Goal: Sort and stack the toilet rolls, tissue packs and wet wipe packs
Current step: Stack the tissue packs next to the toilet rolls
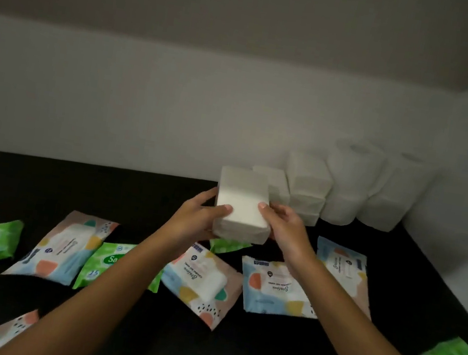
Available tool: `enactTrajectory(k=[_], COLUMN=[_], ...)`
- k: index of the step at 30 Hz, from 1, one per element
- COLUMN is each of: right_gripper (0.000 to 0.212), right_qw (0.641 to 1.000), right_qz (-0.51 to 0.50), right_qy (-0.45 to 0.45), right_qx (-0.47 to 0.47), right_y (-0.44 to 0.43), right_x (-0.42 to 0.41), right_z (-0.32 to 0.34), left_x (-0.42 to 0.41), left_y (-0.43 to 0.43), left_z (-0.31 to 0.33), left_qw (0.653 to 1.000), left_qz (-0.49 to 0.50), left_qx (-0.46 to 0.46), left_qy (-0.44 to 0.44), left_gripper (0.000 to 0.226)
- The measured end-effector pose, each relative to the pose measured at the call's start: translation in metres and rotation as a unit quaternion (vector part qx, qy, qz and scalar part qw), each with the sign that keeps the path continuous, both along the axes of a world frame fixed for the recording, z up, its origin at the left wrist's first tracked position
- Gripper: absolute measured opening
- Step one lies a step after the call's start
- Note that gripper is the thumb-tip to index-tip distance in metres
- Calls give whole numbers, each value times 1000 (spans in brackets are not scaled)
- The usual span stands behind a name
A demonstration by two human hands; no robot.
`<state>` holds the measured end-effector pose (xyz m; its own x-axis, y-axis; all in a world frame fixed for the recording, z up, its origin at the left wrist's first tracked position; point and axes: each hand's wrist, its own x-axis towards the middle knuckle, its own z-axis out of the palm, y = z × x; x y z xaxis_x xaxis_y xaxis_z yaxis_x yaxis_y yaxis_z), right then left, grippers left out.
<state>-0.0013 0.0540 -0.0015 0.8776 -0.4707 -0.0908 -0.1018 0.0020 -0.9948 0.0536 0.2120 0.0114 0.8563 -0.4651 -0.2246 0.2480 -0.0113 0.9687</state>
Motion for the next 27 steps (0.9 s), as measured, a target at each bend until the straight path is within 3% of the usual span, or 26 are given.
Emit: enactTrajectory(k=[13, 18, 27], right_gripper=[51, 53, 35], right_qw=[990, 993, 971], right_qz=[-105, -82, -177], right_qy=[33, 18, -44], right_qx=[-89, -86, -152], right_y=[-57, -74, -80], right_x=[80, 90, 100], right_z=[5, -13, -32], left_x=[94, 117, 128], left_y=[-95, -116, -134], left_z=[-2, -27, -40], left_qw=[997, 988, 990], left_qz=[5, 18, 12], left_qx=[-75, 76, 84], left_qy=[-1, -132, -108], left_gripper=[41, 52, 56])
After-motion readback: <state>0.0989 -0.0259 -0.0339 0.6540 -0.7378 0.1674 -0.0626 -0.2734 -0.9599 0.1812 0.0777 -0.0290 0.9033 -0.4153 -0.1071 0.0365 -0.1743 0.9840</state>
